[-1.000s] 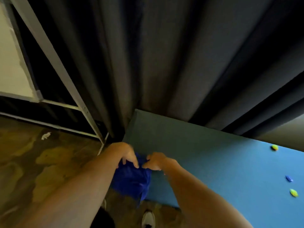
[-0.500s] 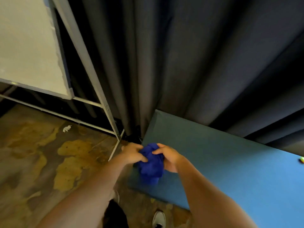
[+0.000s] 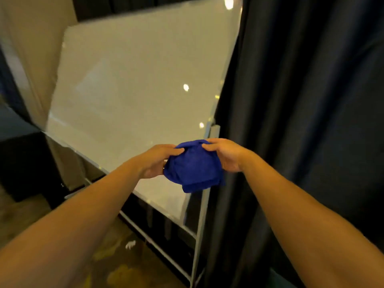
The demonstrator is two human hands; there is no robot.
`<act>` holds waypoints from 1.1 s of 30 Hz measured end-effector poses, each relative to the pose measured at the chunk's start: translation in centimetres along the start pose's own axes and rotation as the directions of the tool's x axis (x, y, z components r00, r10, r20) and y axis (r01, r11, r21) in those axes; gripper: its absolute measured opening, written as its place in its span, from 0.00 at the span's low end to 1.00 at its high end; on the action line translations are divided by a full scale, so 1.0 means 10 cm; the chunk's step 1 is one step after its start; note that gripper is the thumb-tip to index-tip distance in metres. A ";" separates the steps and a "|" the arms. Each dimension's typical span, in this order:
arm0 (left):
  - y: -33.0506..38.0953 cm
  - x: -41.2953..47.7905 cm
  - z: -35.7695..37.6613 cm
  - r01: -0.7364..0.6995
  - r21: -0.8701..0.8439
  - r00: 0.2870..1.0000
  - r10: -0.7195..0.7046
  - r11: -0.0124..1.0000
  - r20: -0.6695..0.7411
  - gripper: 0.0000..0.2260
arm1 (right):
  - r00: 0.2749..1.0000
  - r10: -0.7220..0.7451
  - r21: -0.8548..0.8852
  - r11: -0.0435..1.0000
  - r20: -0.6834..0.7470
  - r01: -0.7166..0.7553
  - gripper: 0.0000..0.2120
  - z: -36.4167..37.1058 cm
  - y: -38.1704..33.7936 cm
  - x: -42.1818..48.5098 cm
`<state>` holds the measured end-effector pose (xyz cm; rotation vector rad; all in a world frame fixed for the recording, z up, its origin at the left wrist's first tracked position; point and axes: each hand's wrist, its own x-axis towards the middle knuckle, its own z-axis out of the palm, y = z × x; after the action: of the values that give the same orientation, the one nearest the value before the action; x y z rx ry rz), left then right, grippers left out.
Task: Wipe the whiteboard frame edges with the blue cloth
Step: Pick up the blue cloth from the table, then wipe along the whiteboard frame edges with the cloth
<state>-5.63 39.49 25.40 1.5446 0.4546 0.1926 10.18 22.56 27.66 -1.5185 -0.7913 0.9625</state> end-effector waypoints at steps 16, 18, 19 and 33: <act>2.57 0.67 -2.21 -0.373 0.256 0.892 0.421 0.892 -0.167 0.08 | 0.839 -0.534 -0.457 0.776 -0.110 0.434 0.07 0.94 -2.81 1.74; 2.67 0.90 -2.36 -0.382 0.279 0.887 0.434 0.881 -0.155 0.08 | 0.831 -0.544 -0.495 0.757 -0.117 0.425 0.07 0.89 -2.93 1.99; 2.73 1.04 -2.45 -0.388 0.289 0.885 0.442 0.875 -0.147 0.08 | 0.826 -0.551 -0.521 0.743 -0.120 0.420 0.07 0.86 -3.00 2.14; 4.29 3.59 -3.74 -0.665 0.323 0.695 0.716 0.674 -0.063 0.06 | 0.483 -0.843 -0.835 0.431 -0.236 0.343 0.08 0.34 -4.75 4.62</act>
<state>18.76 89.46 63.24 1.9352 -0.0026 0.9158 28.68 72.45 67.31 -1.7598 -1.1603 -0.5810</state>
